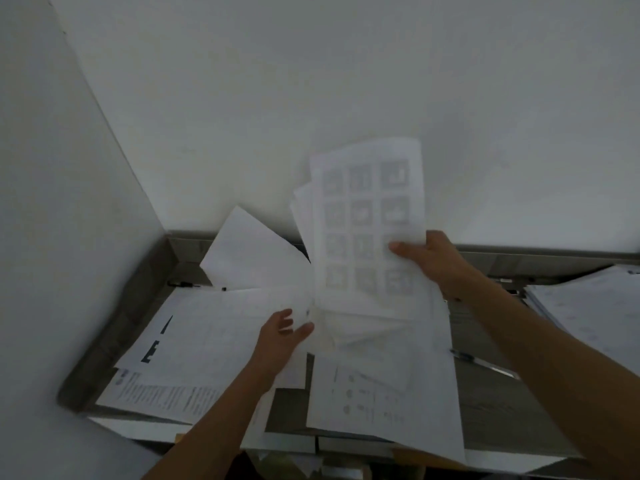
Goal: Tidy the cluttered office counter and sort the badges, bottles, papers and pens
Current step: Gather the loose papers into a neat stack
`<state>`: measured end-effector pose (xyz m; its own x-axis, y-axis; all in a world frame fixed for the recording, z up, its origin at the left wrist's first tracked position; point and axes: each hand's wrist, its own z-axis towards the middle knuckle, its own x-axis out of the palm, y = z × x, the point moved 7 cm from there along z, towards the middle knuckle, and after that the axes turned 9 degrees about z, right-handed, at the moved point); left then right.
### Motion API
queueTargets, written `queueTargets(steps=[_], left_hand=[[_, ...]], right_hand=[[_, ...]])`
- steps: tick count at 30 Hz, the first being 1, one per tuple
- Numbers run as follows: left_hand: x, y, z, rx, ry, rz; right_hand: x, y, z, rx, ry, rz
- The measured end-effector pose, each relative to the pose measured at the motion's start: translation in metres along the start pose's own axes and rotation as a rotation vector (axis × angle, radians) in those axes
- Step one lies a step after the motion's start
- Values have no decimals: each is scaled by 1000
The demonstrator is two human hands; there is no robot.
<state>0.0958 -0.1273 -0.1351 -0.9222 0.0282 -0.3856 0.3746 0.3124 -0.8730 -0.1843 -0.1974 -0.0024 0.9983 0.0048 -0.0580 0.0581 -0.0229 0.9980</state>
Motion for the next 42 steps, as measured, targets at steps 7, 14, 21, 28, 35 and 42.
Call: queueTargets(steps=[7,14,21,28,35,42], left_hand=[[-33,-102,15,275,84,-288],[-37,-122,17,355,96,-346],[10,-77,12,54,329,-435],[61,-75,-13,4,664,-489],[90,-44,-23,-120,689,-420],[110,-33,-40,-186,668,-300]], right_hand=[[1,52,-17,-164,59,255],[-3,32,-25,-65,73,287],[-25,32,-22,74,116,413],[-37,-37,-33,364,86,521],[-42,-92,-50,491,19,602],[-38,-77,-46,466,21,676]])
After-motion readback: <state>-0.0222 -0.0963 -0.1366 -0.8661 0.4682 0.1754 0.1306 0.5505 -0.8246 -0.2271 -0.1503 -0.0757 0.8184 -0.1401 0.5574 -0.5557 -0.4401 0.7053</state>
